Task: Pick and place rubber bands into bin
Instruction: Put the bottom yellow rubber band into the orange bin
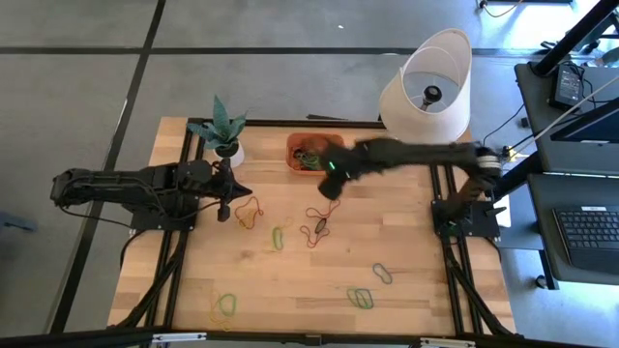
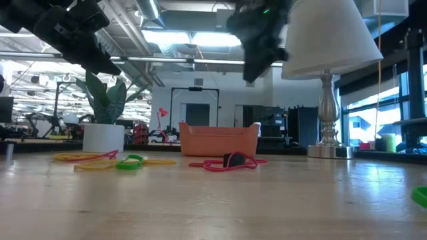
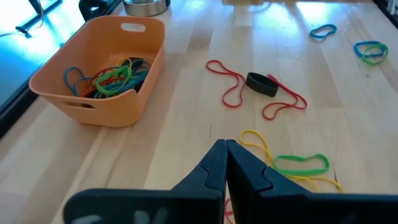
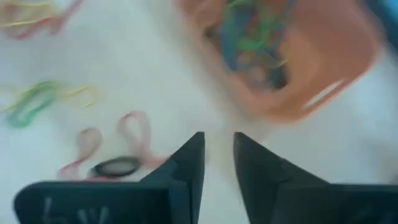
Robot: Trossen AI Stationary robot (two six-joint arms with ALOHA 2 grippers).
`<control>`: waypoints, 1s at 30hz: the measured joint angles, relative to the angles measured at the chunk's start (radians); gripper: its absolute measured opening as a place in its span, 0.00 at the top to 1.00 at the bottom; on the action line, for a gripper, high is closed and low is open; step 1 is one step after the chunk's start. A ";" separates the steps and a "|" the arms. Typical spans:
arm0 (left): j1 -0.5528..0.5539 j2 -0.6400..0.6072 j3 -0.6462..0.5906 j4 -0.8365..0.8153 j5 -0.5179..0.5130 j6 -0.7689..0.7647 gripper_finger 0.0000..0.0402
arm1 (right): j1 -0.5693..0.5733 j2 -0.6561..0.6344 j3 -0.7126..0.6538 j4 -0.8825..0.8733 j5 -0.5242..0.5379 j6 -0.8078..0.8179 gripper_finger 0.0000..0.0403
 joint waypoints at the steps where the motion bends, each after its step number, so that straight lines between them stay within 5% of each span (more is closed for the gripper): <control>1: -0.001 0.000 0.000 0.000 0.001 0.008 1.00 | 0.033 -0.047 -0.063 0.038 -0.004 0.044 0.79; 6: -0.025 0.009 0.000 -0.004 0.004 0.016 1.00 | 0.216 -0.276 -0.328 0.213 0.004 0.220 0.84; 12: -0.116 0.097 0.054 -0.092 -0.009 -0.024 1.00 | 0.399 -0.431 -0.548 0.196 -0.091 0.346 0.89; 17: -0.248 0.244 0.160 -0.181 -0.070 -0.097 1.00 | 0.505 -0.471 -0.679 0.257 -0.101 0.474 0.96; 24: -0.471 0.487 0.391 -0.396 -0.260 -0.323 1.00 | 0.616 -0.475 -0.871 0.566 -0.055 0.398 0.99; 30: -0.612 0.684 0.576 -0.542 -0.243 -0.546 1.00 | 0.677 -0.484 -0.940 0.627 -0.055 0.351 0.99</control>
